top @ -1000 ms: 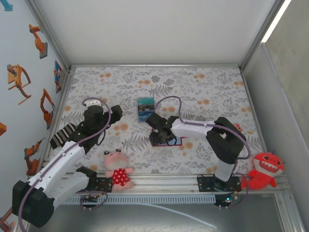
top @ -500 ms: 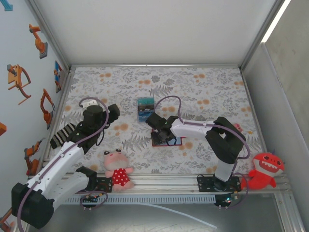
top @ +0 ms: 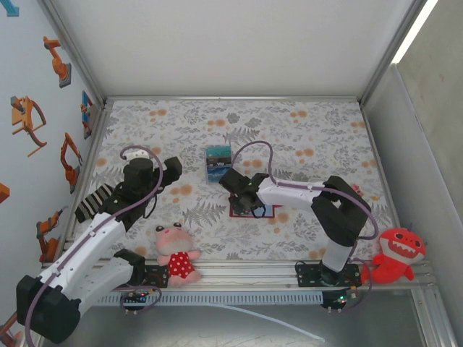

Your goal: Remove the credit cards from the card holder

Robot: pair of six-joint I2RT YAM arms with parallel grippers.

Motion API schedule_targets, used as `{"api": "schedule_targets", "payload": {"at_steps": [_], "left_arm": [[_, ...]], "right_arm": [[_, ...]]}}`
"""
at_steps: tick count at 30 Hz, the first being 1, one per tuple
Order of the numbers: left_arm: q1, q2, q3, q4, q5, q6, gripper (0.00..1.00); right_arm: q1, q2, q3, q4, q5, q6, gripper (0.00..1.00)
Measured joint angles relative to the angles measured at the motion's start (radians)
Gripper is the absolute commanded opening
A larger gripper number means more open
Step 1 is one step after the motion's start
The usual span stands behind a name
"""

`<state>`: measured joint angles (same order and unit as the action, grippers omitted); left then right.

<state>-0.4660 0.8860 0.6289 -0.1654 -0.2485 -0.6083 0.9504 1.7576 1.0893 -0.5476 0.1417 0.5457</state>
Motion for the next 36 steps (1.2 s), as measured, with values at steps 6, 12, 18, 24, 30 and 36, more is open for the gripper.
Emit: {"api": "schedule_targets", "payload": {"at_steps": [6, 12, 18, 24, 30, 36], "left_arm": [[-0.047, 0.009, 0.0, 0.004, 0.009, 0.021, 0.97], [-0.135, 0.033, 0.02, 0.024, -0.021, 0.071, 0.97], [-0.162, 0.056, 0.03, 0.049, -0.024, 0.098, 0.97], [-0.183, 0.059, 0.03, 0.063, -0.028, 0.117, 0.97], [-0.205, 0.06, 0.03, 0.068, -0.045, 0.132, 0.97], [-0.226, 0.072, 0.03, 0.068, -0.071, 0.149, 0.97]], "right_arm": [[-0.001, -0.039, -0.016, -0.017, 0.04, 0.0, 0.26], [-0.012, -0.074, -0.053, -0.023, 0.062, 0.005, 0.28], [-0.039, -0.104, -0.11, -0.02, 0.062, 0.008, 0.28], [-0.072, -0.124, -0.146, -0.017, 0.06, 0.007, 0.3], [-0.106, -0.134, -0.167, -0.016, 0.058, 0.002, 0.39], [-0.125, -0.156, -0.174, -0.017, 0.058, 0.0, 0.43]]}}
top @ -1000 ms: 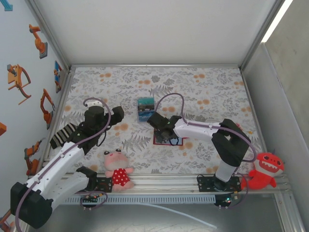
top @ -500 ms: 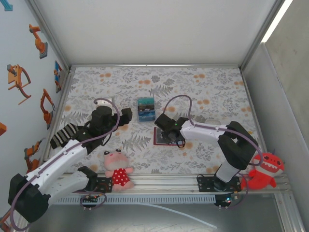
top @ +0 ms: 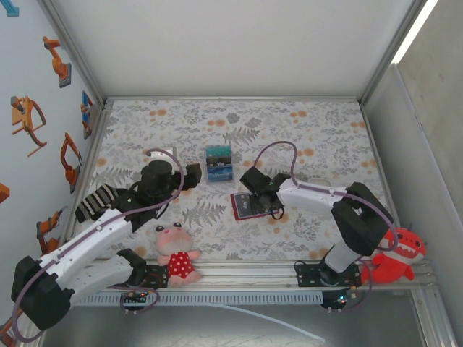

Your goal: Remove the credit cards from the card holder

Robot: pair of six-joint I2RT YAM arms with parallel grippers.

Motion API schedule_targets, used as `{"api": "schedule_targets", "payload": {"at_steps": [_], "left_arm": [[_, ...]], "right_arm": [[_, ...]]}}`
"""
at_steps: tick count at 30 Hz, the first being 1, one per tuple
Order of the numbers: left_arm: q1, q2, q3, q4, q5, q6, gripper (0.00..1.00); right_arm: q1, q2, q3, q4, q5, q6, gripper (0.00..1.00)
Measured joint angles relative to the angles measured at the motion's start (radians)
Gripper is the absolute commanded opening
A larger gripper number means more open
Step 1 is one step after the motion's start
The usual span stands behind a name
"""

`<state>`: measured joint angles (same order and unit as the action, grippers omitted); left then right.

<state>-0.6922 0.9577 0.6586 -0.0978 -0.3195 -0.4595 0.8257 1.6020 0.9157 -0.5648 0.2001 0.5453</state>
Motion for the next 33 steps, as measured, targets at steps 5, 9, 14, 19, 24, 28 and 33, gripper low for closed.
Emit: {"api": "schedule_targets", "payload": {"at_steps": [5, 9, 14, 19, 24, 28, 33], "left_arm": [[-0.043, 0.018, 0.0, 0.001, -0.019, 0.032, 0.97], [-0.075, 0.036, 0.0, 0.009, -0.024, 0.051, 0.97], [-0.108, 0.105, 0.0, 0.033, -0.025, 0.055, 0.97], [-0.18, 0.23, 0.002, 0.046, -0.038, 0.062, 0.97], [-0.286, 0.386, 0.046, 0.045, -0.084, 0.082, 0.97], [-0.359, 0.511, 0.103, 0.05, -0.111, 0.084, 0.97], [-0.388, 0.603, 0.124, 0.058, -0.116, 0.083, 0.97]], "right_arm": [[-0.038, -0.047, -0.023, -0.005, 0.004, 0.0, 0.43], [-0.075, -0.095, -0.05, -0.015, 0.005, 0.0, 0.42], [-0.112, -0.159, -0.071, -0.026, -0.005, 0.004, 0.38], [-0.126, -0.21, -0.072, -0.018, -0.071, 0.01, 0.34], [-0.143, -0.224, -0.074, 0.024, -0.174, 0.027, 0.3], [-0.159, -0.22, -0.087, 0.068, -0.254, 0.042, 0.28], [-0.169, -0.199, -0.096, 0.108, -0.324, 0.058, 0.26]]}}
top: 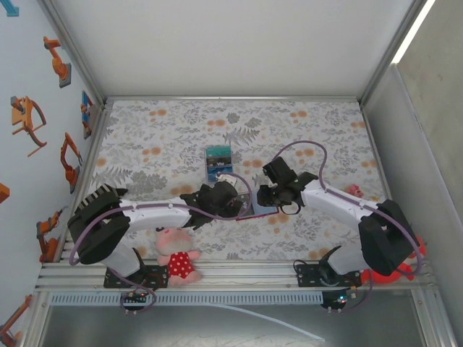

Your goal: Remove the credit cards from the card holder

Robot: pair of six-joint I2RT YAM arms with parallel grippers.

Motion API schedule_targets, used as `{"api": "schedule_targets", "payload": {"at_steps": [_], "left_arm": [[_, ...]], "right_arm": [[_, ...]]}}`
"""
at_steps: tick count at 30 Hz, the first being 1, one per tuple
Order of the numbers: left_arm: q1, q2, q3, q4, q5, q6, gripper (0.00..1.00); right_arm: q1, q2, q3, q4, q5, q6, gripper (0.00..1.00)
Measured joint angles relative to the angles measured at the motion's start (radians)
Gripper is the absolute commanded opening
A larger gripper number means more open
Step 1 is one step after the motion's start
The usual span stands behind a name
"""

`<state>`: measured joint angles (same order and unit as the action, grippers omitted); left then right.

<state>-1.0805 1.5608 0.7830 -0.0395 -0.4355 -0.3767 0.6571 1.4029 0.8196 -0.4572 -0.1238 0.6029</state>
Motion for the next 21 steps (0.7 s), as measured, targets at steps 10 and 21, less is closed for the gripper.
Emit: {"api": "schedule_targets", "payload": {"at_steps": [10, 21], "left_arm": [[0.009, 0.075, 0.01, 0.006, 0.035, -0.011, 0.97], [0.036, 0.11, 0.023, 0.006, 0.069, -0.018, 0.97]], "right_arm": [[-0.029, 0.06, -0.003, 0.088, -0.104, 0.017, 0.21], [-0.045, 0.125, -0.036, 0.191, -0.194, 0.053, 0.19]]}}
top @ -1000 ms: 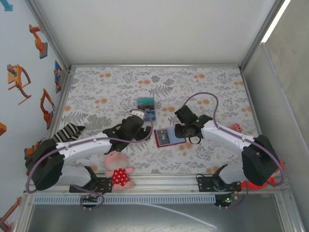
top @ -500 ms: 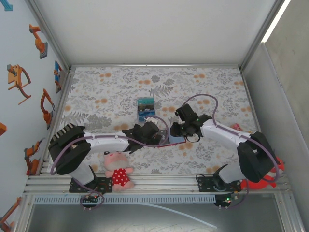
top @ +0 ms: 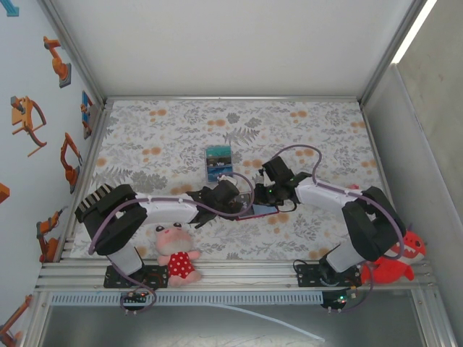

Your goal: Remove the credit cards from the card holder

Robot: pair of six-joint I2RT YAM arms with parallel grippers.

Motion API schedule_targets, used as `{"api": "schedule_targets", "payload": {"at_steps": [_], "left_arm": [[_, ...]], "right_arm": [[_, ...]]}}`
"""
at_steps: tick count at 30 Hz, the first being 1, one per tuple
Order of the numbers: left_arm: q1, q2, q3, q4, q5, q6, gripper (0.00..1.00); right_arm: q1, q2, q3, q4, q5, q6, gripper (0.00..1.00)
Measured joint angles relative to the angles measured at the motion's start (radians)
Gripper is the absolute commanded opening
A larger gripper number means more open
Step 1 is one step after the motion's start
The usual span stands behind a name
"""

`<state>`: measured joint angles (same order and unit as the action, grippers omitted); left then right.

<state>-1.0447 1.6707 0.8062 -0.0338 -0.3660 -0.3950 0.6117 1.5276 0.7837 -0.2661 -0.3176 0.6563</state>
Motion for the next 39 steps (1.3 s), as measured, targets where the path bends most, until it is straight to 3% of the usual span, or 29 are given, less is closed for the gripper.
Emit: {"api": "schedule_targets", "payload": {"at_steps": [39], "left_arm": [[-0.007, 0.051, 0.083, -0.124, -0.035, -0.008, 0.97]], "right_arm": [[-0.056, 0.055, -0.122, 0.251, -0.171, 0.088, 0.16]]}}
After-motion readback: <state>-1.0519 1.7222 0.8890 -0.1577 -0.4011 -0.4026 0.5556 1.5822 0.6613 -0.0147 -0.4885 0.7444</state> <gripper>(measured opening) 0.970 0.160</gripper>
